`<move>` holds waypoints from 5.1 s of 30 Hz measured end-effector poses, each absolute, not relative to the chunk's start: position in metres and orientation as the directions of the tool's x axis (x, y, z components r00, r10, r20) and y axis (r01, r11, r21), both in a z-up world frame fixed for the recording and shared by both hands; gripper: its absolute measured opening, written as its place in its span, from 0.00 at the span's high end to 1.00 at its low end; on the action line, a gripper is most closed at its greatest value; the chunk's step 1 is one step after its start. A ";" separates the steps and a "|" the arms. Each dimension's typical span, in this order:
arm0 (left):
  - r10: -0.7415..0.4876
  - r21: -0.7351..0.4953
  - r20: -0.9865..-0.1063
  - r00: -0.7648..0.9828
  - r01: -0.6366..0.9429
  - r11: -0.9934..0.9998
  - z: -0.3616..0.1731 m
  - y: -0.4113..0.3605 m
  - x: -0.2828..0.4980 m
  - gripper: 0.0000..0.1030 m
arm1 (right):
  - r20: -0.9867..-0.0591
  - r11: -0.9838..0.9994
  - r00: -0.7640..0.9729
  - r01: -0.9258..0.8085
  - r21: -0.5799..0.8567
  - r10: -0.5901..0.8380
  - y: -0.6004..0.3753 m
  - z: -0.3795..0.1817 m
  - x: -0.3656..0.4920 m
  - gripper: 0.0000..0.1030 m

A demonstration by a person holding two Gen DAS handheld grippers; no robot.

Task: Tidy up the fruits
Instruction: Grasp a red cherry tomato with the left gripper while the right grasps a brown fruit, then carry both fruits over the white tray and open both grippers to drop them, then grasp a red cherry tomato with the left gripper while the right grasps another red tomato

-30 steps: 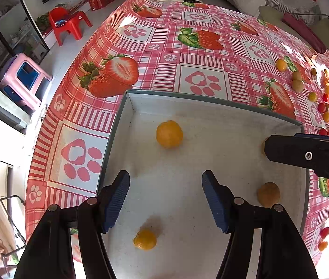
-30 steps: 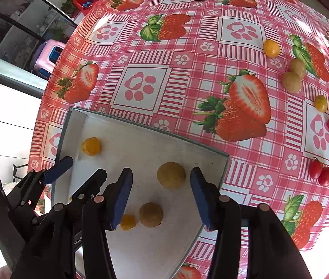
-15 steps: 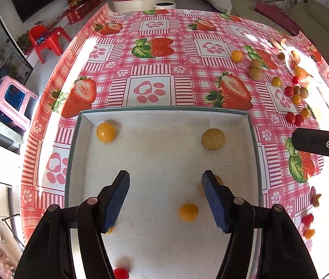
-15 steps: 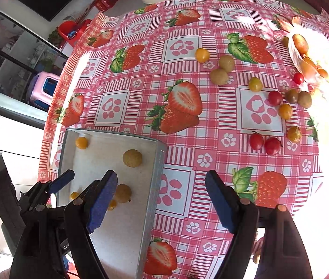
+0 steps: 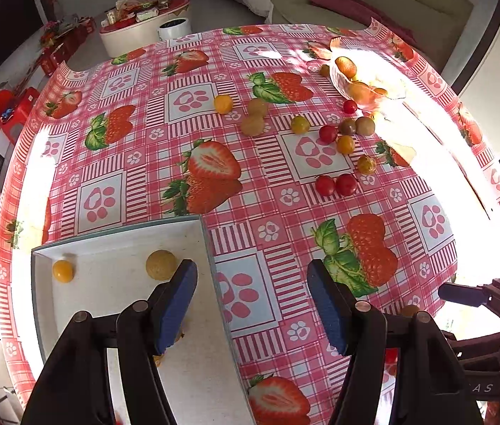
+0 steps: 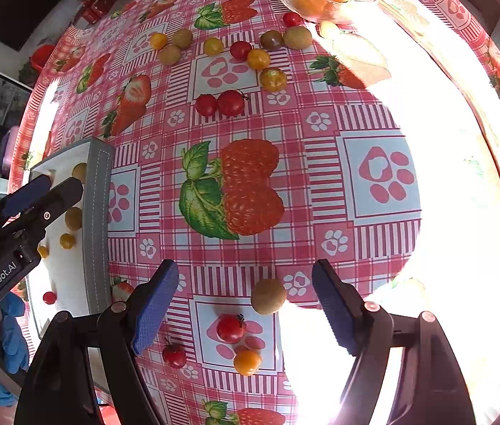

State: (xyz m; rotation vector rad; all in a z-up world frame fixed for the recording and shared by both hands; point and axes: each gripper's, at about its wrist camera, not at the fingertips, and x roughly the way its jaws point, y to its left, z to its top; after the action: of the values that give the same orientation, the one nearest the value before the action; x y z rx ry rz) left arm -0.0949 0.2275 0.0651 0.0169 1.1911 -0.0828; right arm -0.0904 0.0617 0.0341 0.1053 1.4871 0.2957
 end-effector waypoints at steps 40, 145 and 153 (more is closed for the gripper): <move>-0.139 -0.098 -0.925 0.353 0.134 0.986 0.019 0.161 -0.031 0.80 | -0.938 0.937 0.056 -0.099 0.335 0.341 0.045 0.015 -0.099 0.74; 0.058 0.022 -0.915 0.400 -0.093 0.995 0.061 0.335 -0.140 0.43 | -0.951 0.847 0.089 -0.484 0.219 0.297 0.163 0.062 -0.132 0.21; -0.006 -0.015 -0.920 0.391 -0.021 1.000 0.078 0.288 -0.154 0.43 | -0.973 0.914 0.084 -0.368 0.169 0.214 0.092 0.049 -0.123 0.21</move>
State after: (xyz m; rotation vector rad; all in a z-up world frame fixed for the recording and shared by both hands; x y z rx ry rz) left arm -0.1540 0.2879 0.0783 -0.0258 1.1694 0.0101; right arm -0.1226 0.0925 0.0492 -0.1305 1.4225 0.4358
